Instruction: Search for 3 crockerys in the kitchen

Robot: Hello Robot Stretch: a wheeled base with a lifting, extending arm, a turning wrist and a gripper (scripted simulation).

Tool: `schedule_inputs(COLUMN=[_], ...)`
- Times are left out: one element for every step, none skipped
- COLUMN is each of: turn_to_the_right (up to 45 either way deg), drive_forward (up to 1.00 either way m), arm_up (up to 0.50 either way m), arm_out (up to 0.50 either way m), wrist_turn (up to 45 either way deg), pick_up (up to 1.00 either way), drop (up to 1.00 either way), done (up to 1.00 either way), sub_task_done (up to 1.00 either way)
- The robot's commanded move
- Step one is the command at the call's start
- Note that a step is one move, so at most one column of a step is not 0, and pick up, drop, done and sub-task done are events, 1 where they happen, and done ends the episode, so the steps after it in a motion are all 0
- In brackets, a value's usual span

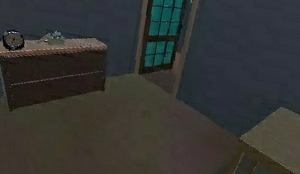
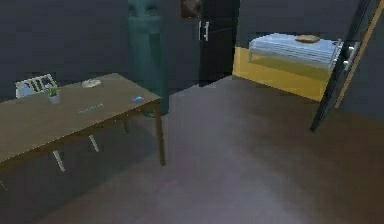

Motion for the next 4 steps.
schedule_inputs(turn_to_the_right=[0.0, 0.0, 0.0, 24.0], drive_forward=[1.00, 1.00, 0.60, 0.00], arm_up=[0.00, 0.00, 0.00, 0.00], arm_out=[0.00, 0.00, 0.00, 0.00], wrist_turn=[0.0, 0.0, 0.0, 0.0], pick_up=[0.00, 0.00, 0.00, 0.00], drop=[0.00, 0.00, 0.00, 0.00], done=[0.00, 0.00, 0.00, 0.00], sub_task_done=[0.00, 0.00, 0.00, 0.00])
